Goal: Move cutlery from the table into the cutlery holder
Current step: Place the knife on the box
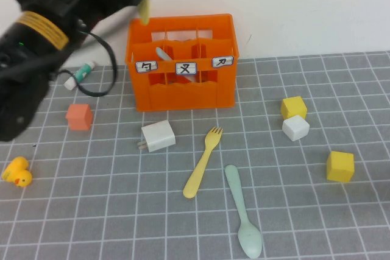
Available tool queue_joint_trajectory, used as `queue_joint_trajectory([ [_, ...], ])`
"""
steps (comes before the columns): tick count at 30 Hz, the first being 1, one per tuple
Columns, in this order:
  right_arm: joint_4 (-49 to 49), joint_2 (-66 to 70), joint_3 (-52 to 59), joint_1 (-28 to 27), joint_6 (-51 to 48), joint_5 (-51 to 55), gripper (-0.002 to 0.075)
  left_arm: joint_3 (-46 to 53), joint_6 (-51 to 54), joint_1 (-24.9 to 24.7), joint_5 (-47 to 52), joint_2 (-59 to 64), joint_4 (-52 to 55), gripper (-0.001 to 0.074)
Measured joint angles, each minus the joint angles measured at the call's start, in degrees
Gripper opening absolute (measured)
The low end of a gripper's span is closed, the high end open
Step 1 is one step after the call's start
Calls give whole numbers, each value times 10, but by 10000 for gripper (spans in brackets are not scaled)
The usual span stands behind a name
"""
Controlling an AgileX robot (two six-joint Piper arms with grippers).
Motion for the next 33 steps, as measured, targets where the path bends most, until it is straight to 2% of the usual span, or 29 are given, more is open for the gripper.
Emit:
queue_joint_trajectory([
  [6,0,0,0,0,-1,0,-3,0,33,0,-184,94,15,81],
  [12,0,0,0,0,-1,-4,-3,-38,3,0,-255,189,17,81],
  [20,1,0,0,0,-1,-13,-3,-136,-26,0,-272,280,34,81],
  [33,6,0,0,0,-1,-17,-3,-217,-80,-3,-272,383,46,81],
])
